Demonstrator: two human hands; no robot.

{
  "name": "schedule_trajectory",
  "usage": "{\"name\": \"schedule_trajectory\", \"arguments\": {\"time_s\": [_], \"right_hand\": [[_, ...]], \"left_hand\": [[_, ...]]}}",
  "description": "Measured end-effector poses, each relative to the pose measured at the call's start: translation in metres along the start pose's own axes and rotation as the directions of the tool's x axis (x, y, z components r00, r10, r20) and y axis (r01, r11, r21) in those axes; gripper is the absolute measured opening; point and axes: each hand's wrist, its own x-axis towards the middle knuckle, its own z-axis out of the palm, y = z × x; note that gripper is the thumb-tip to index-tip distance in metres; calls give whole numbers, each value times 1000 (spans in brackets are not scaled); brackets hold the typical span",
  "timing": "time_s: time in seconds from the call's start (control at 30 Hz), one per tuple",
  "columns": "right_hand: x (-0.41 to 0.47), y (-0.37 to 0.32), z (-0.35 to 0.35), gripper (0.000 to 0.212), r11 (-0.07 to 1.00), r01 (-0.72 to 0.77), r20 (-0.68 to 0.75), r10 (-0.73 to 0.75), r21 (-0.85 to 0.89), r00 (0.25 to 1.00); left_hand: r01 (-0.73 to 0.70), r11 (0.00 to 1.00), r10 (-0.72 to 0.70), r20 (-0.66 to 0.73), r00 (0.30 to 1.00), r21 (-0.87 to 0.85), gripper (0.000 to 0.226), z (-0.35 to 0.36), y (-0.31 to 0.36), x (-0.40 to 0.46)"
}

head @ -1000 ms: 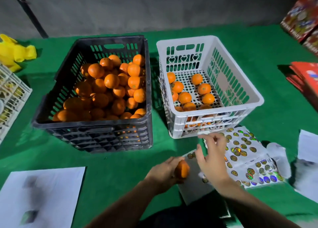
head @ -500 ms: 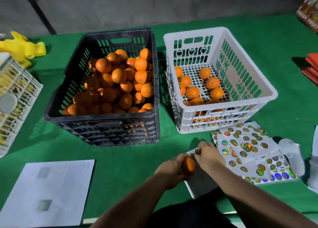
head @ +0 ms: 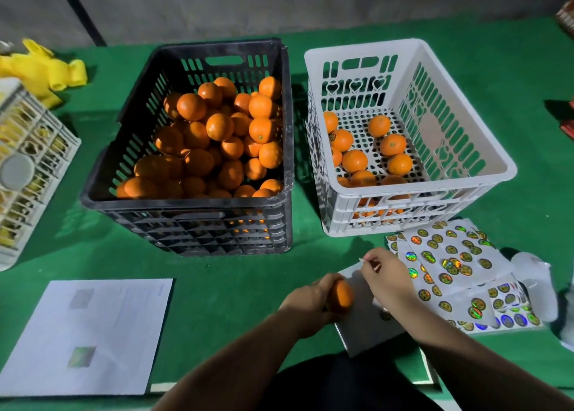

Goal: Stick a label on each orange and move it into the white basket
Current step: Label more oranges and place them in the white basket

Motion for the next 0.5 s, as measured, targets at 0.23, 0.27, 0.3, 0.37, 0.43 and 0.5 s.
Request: {"name": "schedule_trajectory", "arguments": {"time_s": [0.23, 0.27, 0.3, 0.37, 0.43, 0.5], "right_hand": [[-50, -10, -16, 10, 895, 443, 173, -430, -46, 886], [-54, -10, -15, 12, 869, 485, 198, -461, -95, 865], [-57, -10, -14, 12, 843, 520, 217, -487, -134, 846], [-60, -9, -11, 12, 796, 582, 236, -540, -169, 808], [-61, -9, -9, 16, 777, 604, 240, -562, -176, 792], [-63, -10, -9, 16, 777, 606, 218, -571, -167, 792]], "left_hand": [[18, 1000, -18, 1, 1000, -17, 85, 3, -1, 2], [18, 1000, -18, -5, 1000, -23, 85, 4, -1, 2], [15, 1000, -15, -9, 1000, -28, 84, 4, -1, 2], [3, 999, -4, -16, 1000, -32, 83, 4, -1, 2], [-1, 999, 1, -14, 1000, -35, 83, 4, 0, 1], [-8, 999, 7, -17, 1000, -48, 82, 4, 0, 1]]}}
